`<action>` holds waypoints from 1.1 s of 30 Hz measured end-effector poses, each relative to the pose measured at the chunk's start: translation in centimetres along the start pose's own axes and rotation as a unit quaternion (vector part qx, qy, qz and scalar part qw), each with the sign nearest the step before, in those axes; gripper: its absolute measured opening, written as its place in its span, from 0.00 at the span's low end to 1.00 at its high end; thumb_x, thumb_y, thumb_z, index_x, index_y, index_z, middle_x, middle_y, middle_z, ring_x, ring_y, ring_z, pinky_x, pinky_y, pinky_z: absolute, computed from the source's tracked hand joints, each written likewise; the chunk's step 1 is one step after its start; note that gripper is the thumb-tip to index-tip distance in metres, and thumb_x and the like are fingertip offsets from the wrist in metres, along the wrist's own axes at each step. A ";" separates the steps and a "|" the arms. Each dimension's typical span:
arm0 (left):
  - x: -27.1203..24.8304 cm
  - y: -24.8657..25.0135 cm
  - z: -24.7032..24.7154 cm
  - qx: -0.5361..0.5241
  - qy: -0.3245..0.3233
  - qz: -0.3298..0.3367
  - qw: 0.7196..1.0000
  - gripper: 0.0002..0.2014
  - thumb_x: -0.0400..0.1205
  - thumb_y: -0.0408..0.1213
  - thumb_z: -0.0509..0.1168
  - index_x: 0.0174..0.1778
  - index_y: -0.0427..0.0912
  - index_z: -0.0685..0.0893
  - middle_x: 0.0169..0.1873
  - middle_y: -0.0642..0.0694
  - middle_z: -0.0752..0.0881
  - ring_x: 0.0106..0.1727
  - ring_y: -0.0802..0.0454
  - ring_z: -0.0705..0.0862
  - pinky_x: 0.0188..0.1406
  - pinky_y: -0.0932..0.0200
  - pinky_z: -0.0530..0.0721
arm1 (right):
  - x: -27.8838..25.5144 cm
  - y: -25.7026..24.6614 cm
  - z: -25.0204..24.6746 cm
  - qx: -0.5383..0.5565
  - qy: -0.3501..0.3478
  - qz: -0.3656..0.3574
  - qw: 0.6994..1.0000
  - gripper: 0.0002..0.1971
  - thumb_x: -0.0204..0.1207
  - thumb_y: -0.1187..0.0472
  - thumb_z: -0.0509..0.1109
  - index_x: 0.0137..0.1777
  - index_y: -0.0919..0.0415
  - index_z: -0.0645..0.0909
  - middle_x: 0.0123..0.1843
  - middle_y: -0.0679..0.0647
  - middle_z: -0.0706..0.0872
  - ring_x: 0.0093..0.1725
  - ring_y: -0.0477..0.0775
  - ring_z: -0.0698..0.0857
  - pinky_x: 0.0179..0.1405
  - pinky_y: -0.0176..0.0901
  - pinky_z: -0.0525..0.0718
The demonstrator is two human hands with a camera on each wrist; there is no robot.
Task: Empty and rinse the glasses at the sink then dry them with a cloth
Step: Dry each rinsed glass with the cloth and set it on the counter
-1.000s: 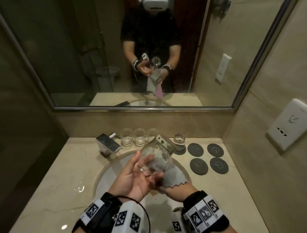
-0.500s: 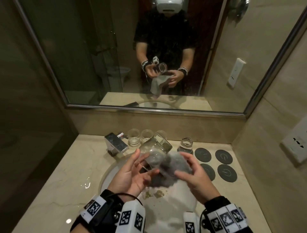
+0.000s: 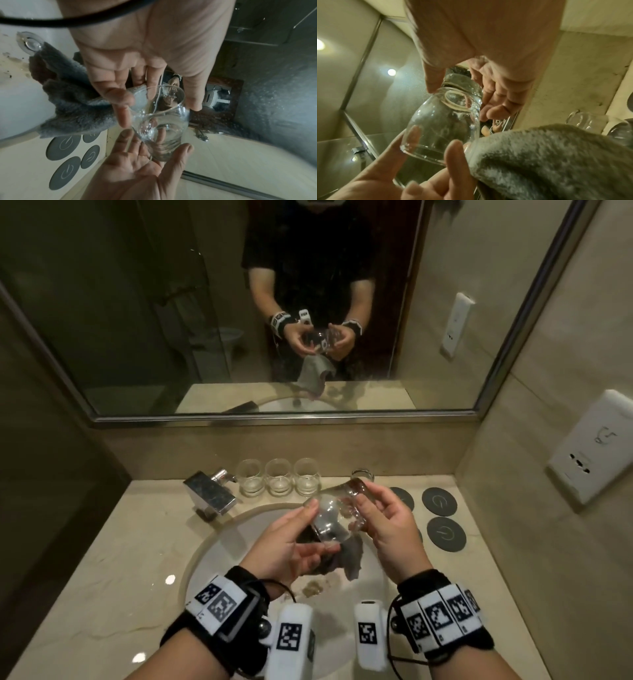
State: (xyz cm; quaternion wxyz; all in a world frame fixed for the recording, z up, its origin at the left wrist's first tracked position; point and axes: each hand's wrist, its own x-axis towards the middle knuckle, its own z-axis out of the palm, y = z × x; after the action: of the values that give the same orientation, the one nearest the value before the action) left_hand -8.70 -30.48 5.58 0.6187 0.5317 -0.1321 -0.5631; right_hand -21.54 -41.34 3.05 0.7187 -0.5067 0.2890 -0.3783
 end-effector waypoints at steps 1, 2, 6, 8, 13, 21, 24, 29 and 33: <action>0.5 0.0 0.4 0.011 0.000 -0.006 1.000 0.22 0.74 0.52 0.68 0.59 0.43 0.86 0.47 0.44 0.93 0.37 0.46 0.89 0.26 0.63 0.80 | 0.1 0.0 -0.4 -0.002 0.015 -0.004 1.000 0.23 0.66 0.57 0.75 0.62 0.60 0.81 0.51 0.56 0.90 0.44 0.50 0.88 0.41 0.40 0.86; 0.9 0.0 0.8 0.026 0.005 -0.011 1.000 0.23 0.74 0.54 0.68 0.57 0.42 0.86 0.46 0.44 0.93 0.37 0.47 0.89 0.28 0.63 0.79 | 0.2 0.1 -0.9 -0.008 0.028 -0.011 1.000 0.24 0.65 0.57 0.75 0.62 0.60 0.80 0.52 0.58 0.90 0.43 0.49 0.88 0.38 0.39 0.86; 3.2 -0.3 2.1 0.062 0.051 -0.026 0.996 0.27 0.78 0.59 0.65 0.61 0.39 0.83 0.45 0.46 0.88 0.37 0.53 0.83 0.34 0.62 0.79 | 1.0 0.9 -3.6 -0.036 0.083 -0.014 0.996 0.24 0.64 0.54 0.77 0.61 0.56 0.81 0.59 0.57 0.89 0.52 0.53 0.89 0.41 0.43 0.86; 4.1 -0.6 2.7 0.055 0.066 -0.034 0.996 0.26 0.81 0.57 0.64 0.62 0.38 0.82 0.48 0.45 0.84 0.39 0.52 0.82 0.35 0.61 0.78 | 1.8 1.3 -5.5 -0.075 0.120 -0.015 0.990 0.22 0.66 0.54 0.80 0.60 0.53 0.81 0.58 0.52 0.89 0.58 0.55 0.88 0.49 0.49 0.87; 5.8 -1.5 3.7 0.051 0.071 -0.056 0.995 0.23 0.82 0.57 0.63 0.60 0.39 0.82 0.51 0.46 0.81 0.40 0.52 0.82 0.31 0.63 0.78 | 4.7 1.1 -9.8 -0.199 0.189 -0.028 0.961 0.22 0.70 0.59 0.80 0.63 0.54 0.79 0.55 0.48 0.85 0.54 0.44 0.84 0.48 0.23 0.79; 7.6 -2.3 4.5 0.030 0.107 -0.071 0.991 0.20 0.83 0.55 0.64 0.56 0.40 0.82 0.47 0.46 0.81 0.40 0.51 0.81 0.27 0.64 0.79 | 10.3 2.9 -13.2 -0.330 0.206 0.016 0.921 0.32 0.69 0.53 0.81 0.71 0.53 0.74 0.60 0.47 0.80 0.57 0.45 0.79 0.54 0.35 0.75; 8.0 -2.4 4.2 0.019 0.119 -0.071 0.990 0.21 0.82 0.55 0.64 0.57 0.40 0.82 0.47 0.45 0.81 0.39 0.52 0.82 0.29 0.63 0.80 | 12.3 4.1 -13.7 -0.394 0.199 0.032 0.897 0.32 0.68 0.52 0.81 0.71 0.52 0.75 0.64 0.51 0.83 0.62 0.52 0.81 0.58 0.39 0.75; 8.0 -2.7 3.3 0.009 0.137 -0.073 0.988 0.20 0.83 0.53 0.64 0.58 0.40 0.83 0.47 0.45 0.81 0.39 0.51 0.82 0.32 0.62 0.79 | 15.3 6.1 -14.4 -0.443 0.177 0.068 0.876 0.34 0.68 0.53 0.81 0.73 0.53 0.73 0.69 0.54 0.81 0.67 0.57 0.80 0.65 0.47 0.78; 7.8 -3.4 2.2 0.000 0.160 -0.073 0.984 0.18 0.83 0.52 0.64 0.57 0.40 0.84 0.47 0.46 0.82 0.40 0.51 0.82 0.36 0.60 0.77 | 17.0 7.4 -14.5 -0.474 0.169 0.079 0.860 0.34 0.67 0.53 0.82 0.73 0.55 0.74 0.69 0.56 0.82 0.67 0.58 0.81 0.67 0.50 0.79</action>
State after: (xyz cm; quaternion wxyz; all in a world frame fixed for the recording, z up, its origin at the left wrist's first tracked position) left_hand -9.70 -37.46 0.35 0.5886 0.6236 0.0079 -0.5145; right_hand -22.00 -61.46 -9.09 0.3588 -0.6899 0.5900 -0.2173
